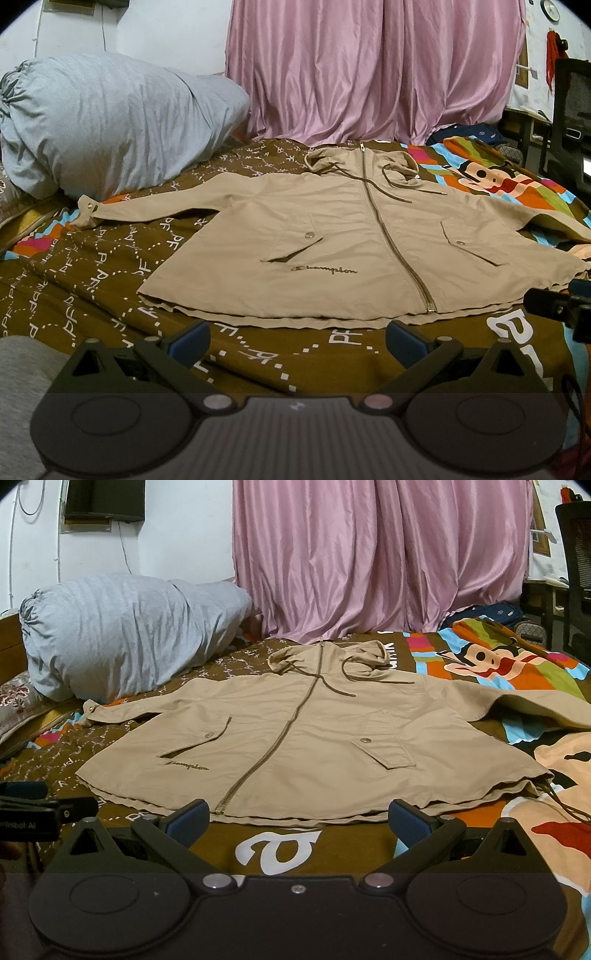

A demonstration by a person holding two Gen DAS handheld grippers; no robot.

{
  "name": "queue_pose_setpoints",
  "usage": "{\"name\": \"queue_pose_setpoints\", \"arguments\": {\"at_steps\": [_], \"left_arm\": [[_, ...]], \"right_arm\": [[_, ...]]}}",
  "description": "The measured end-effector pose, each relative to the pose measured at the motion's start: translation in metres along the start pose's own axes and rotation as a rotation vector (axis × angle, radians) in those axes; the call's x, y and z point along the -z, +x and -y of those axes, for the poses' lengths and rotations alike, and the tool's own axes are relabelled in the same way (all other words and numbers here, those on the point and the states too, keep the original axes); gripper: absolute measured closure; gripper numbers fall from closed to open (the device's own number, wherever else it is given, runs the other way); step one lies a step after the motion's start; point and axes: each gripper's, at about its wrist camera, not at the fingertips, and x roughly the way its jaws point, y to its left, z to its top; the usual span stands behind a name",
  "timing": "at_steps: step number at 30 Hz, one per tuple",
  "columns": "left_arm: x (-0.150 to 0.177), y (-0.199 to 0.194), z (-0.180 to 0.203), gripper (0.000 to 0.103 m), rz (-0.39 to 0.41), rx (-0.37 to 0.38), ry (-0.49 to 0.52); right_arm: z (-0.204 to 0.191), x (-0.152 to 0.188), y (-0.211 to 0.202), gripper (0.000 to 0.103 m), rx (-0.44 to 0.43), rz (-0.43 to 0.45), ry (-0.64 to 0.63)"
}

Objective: Fold large clothes

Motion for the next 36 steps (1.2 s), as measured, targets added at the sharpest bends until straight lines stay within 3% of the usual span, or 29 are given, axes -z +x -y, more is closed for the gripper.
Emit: {"name": "queue_pose_setpoints", "arguments": {"at_steps": [5, 8, 11, 16, 20, 23, 26, 32, 36], "left_arm": [[-0.009, 0.012, -0.002, 0.001, -0.033, 0.026, -0.025], [-0.018, 0.019, -0.006, 0.001, -0.024, 0.039, -0.047], [-0.032, 0.029, -0.004, 0.001, -0.008, 0.045, -0.036], [-0.057, 0.058, 0.008, 0.001, 0.010, 0.083, 0.017], [-0.076, 0.091, 0.016, 0.001, -0.004, 0.110, 0.008], [-0.089, 0.119, 0.021, 0.001, -0.004, 0.126, 0.004], [-0.097, 0.148, 0.026, 0.001, -0.011, 0.131, 0.019], [-0.103, 0.192, 0.025, 0.001, -0.002, 0.143, 0.034], [-0.095, 0.200, 0.014, 0.001, 0.023, 0.152, -0.028]], "right_arm": [[0.016, -0.001, -0.002, 0.000, 0.085, 0.052, 0.030], [0.032, -0.007, -0.018, 0.000, 0.197, 0.161, 0.058], [0.058, -0.019, -0.033, 0.000, 0.320, 0.206, 0.083], [0.131, -0.039, -0.054, 0.000, 0.425, 0.195, 0.159], [0.216, -0.049, -0.065, 0.000, 0.467, 0.145, 0.317], [0.279, -0.053, -0.061, 0.000, 0.429, 0.104, 0.480], [0.328, -0.054, -0.044, 0.000, 0.480, 0.059, 0.598], [0.394, -0.056, -0.008, 0.000, 0.567, 0.048, 0.722], [0.425, -0.051, 0.012, 0.005, 0.623, 0.072, 0.927]]}}
